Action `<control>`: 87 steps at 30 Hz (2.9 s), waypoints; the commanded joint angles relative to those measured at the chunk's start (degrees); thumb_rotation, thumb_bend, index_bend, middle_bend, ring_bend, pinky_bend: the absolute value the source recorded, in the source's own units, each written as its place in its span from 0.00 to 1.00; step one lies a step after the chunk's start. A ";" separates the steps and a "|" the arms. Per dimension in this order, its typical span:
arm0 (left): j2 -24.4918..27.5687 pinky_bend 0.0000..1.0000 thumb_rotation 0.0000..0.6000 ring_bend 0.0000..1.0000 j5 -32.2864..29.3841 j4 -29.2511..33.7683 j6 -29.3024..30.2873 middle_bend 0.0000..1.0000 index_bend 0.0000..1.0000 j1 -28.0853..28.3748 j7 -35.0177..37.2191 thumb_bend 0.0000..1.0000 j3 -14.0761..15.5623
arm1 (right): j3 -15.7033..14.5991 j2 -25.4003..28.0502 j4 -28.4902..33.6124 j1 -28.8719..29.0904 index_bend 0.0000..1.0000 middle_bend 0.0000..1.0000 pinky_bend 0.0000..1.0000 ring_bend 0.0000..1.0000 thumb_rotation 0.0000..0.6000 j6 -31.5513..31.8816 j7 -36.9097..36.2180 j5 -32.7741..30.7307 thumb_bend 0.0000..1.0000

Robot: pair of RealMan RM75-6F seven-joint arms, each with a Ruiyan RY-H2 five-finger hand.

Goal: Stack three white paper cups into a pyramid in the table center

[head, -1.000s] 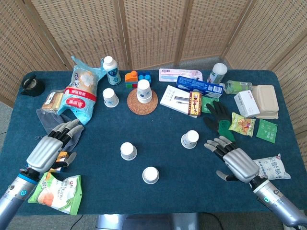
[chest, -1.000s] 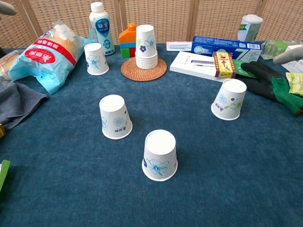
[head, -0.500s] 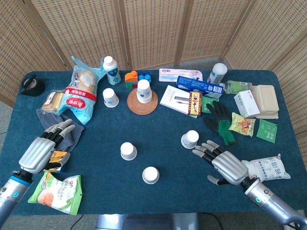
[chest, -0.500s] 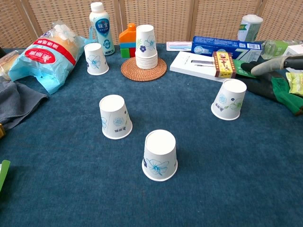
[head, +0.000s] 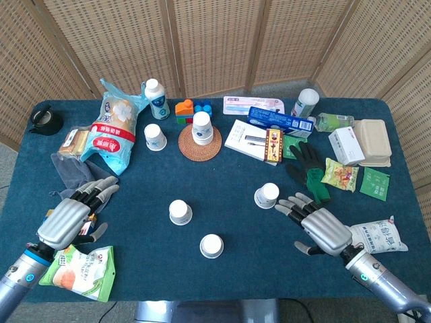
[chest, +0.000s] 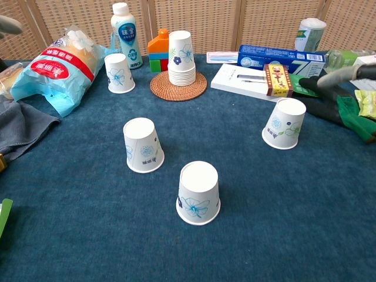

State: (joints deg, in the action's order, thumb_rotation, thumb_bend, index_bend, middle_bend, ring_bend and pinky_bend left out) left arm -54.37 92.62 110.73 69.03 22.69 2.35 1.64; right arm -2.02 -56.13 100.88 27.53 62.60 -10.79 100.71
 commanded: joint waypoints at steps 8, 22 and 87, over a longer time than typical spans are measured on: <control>-3.09 0.10 1.00 0.00 2.83 2.20 -6.66 0.00 0.00 4.54 -7.38 0.48 -0.56 | 1.83 2.06 0.40 -3.01 0.00 0.00 0.07 0.00 1.00 4.63 3.55 -5.09 0.37; -12.85 0.08 1.00 0.00 2.31 2.27 -19.06 0.00 0.00 14.52 -15.73 0.48 -3.75 | 3.61 2.00 1.17 -6.60 0.00 0.00 0.07 0.00 1.00 8.42 8.87 -11.12 0.37; -38.66 0.55 1.00 0.36 -13.48 -16.29 -26.28 0.27 0.37 29.19 -21.04 0.48 -4.55 | 4.17 2.46 -2.16 -12.52 0.00 0.00 0.09 0.00 1.00 11.49 4.34 -12.96 0.37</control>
State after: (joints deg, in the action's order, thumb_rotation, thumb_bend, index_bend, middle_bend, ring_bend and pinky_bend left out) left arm -92.77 79.31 94.76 42.94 51.68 -18.89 -2.97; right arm 2.15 -53.66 98.73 15.00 74.09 -6.44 87.75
